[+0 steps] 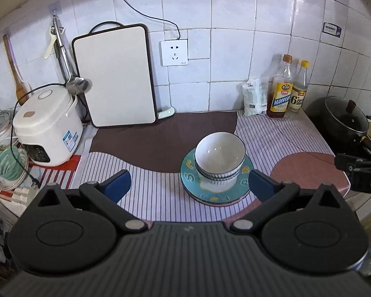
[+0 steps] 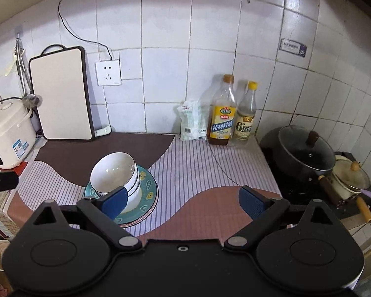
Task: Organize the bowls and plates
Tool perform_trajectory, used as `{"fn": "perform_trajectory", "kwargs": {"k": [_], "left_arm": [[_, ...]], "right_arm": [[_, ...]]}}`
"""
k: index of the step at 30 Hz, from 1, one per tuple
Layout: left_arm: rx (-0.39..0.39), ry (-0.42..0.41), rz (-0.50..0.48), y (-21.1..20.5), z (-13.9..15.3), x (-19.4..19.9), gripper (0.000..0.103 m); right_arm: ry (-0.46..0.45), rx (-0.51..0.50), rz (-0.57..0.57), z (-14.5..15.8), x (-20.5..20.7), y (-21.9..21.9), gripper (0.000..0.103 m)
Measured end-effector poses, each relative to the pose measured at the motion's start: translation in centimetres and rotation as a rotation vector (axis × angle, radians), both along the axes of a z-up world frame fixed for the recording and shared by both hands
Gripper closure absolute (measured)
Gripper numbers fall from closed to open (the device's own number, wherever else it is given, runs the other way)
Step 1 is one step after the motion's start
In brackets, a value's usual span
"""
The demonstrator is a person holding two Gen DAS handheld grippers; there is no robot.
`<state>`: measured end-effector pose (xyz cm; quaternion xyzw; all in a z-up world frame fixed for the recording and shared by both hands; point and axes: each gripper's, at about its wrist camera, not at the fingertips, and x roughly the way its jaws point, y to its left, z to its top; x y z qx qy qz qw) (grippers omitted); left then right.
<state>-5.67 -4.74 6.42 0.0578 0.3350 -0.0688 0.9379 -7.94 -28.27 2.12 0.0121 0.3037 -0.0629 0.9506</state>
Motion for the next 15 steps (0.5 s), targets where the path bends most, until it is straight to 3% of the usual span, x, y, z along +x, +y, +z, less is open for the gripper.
{"fn": "perform_trajectory", "kwargs": {"k": [5, 15], "left_arm": [[0.038, -0.009, 0.014, -0.1, 0.0, -1.4, 0.000], [0.011, 0.003, 0.011, 0.3, -1.2, -2.6, 0.000]], "right_arm": [[-0.024, 0.019, -0.010, 0.4, -1.9, 0.2, 0.004], [-0.083, 0.014, -0.030, -1.2, -4.3, 1.0, 0.004]]}}
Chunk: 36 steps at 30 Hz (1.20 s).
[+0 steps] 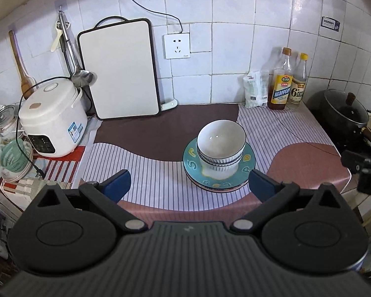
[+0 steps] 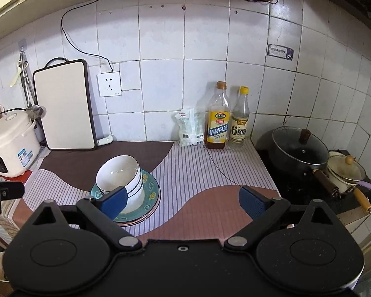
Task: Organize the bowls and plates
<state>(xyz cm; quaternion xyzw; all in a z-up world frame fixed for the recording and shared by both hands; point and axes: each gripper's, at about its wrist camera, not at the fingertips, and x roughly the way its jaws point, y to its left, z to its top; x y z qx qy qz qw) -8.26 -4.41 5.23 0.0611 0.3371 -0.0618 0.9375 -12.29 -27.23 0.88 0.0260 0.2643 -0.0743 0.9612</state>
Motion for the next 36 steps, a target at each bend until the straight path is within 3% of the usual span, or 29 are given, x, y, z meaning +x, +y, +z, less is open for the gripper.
{"fn": "perform_trajectory", "kwargs": {"k": [12, 24, 36], "left_arm": [[0.003, -0.055, 0.030, 0.2, -1.8, -1.0, 0.000], [0.013, -0.058, 0.053, 0.4, -3.1, -1.5, 0.000], [0.029, -0.076, 0.022, 0.0, -3.4, -2.5, 0.000]], "right_arm": [[0.028, -0.033, -0.005, -2.8, -0.6, 1.2, 0.004], [-0.025, -0.042, -0.012, -3.3, -1.7, 1.7, 0.004], [-0.007, -0.037, -0.017, -3.7, -1.8, 1.5, 0.004]]}}
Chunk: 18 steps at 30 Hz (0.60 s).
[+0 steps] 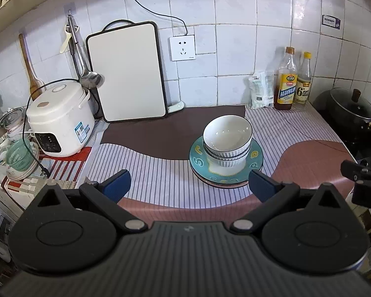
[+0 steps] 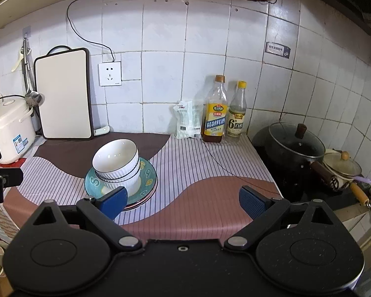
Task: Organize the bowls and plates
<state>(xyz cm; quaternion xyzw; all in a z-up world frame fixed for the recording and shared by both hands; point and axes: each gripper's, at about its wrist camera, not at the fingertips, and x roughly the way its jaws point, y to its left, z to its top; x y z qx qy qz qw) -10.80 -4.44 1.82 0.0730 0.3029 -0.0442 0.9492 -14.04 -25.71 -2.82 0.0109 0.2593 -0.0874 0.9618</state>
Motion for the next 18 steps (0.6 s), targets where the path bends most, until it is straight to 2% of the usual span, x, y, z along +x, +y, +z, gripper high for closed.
{"fn": "perform_trajectory", "kwargs": {"k": [18], "left_arm": [[-0.001, -0.007, 0.007, -0.02, 0.31, -0.61, 0.000]], "right_arm": [[0.016, 0.005, 0.003, -0.48, -0.11, 0.14, 0.004]]}}
